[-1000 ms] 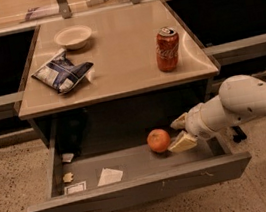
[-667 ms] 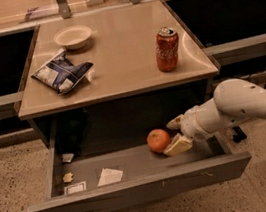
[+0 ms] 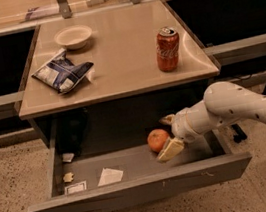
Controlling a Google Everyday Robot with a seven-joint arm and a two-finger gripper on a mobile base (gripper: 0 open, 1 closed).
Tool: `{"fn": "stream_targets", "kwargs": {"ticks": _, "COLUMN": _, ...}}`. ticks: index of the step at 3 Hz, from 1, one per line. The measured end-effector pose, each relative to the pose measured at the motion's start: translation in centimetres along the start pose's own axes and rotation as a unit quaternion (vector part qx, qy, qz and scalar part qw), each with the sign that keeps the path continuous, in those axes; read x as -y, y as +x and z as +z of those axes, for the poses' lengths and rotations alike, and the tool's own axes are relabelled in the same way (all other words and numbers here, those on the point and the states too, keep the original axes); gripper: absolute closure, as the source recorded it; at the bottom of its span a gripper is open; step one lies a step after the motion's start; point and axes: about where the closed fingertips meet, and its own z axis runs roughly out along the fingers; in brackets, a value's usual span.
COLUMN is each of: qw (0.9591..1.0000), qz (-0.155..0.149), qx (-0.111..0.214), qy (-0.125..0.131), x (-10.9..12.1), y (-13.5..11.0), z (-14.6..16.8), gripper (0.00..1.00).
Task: Pick orange from top drawer and place on counter
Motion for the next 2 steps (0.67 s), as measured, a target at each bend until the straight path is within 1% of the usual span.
{"fn": "stream_targets", "kwargs": {"ticks": 1, "qw": 0.9998, "qz": -0.009, "qx": 0.014, "qy": -0.014, "x": -0.2, "y": -0.9, "z": 1.6, "gripper": 0.31}}
{"fn": "stream_targets", "kwargs": {"ticks": 2, "qw": 0.9989, "qz": -0.022, "qx": 0.024, "qy": -0.034, "x": -0.8, "y": -2.1, "z": 2.9, "gripper": 0.49}}
